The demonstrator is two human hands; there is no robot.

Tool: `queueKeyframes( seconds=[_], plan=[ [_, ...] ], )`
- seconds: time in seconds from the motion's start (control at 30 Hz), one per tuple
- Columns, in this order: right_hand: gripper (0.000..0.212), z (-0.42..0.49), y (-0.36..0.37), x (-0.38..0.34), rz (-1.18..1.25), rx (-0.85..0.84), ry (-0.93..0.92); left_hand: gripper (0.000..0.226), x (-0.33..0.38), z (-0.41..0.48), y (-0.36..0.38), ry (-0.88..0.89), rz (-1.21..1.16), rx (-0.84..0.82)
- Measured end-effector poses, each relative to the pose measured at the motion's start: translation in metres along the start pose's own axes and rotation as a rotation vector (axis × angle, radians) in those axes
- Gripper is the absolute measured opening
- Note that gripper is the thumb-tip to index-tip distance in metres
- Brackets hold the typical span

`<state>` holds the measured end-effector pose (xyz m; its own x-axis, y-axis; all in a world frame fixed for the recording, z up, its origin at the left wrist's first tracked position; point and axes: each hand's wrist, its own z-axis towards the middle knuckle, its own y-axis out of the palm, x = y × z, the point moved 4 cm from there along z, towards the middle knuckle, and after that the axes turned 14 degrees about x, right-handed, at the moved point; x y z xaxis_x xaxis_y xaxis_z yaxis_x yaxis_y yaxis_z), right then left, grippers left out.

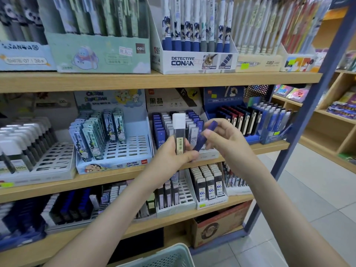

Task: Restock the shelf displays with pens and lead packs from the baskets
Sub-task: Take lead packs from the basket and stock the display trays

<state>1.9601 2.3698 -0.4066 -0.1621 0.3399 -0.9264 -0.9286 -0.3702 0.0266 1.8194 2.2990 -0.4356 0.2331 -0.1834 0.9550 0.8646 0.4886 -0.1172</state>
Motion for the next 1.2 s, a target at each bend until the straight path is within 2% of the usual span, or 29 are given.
queueKeyframes(
  seconds=[0.07, 0.3, 0.47, 0.6, 0.77, 0.9, 1.03, 1.2],
  plan=[
    [0.022, 0.002, 0.000, -0.003, -0.062, 0.003, -0.009, 0.026, 0.001, 0.001, -0.001, 0.042, 0.142, 0.065],
    [0.021, 0.024, -0.028, -0.017, -0.298, 0.244, -0.211, 0.004, -0.006, 0.005, -0.012, 0.015, -0.061, 0.144],
    [0.024, 0.032, -0.023, 0.011, -0.407, 0.186, -0.195, 0.005, -0.009, 0.003, -0.013, 0.039, -0.014, 0.063],
    [0.034, 0.039, -0.020, 0.021, -0.474, 0.142, -0.188, 0.007, -0.013, 0.005, -0.013, 0.023, -0.020, 0.053],
    [0.037, 0.049, -0.016, 0.019, -0.571, 0.090, -0.233, 0.005, -0.016, 0.007, -0.013, 0.028, -0.017, 0.055],
    [0.035, 0.052, -0.007, 0.024, -0.682, 0.019, -0.312, 0.005, -0.018, 0.007, -0.014, 0.022, -0.026, 0.059],
    [0.043, 0.054, -0.004, 0.033, -0.856, 0.002, -0.476, 0.006, -0.020, 0.009, -0.015, 0.023, -0.035, 0.063],
    [0.050, 0.052, -0.002, 0.044, -0.893, -0.007, -0.499, 0.008, -0.019, 0.010, -0.013, 0.022, -0.049, 0.065]
  ],
)
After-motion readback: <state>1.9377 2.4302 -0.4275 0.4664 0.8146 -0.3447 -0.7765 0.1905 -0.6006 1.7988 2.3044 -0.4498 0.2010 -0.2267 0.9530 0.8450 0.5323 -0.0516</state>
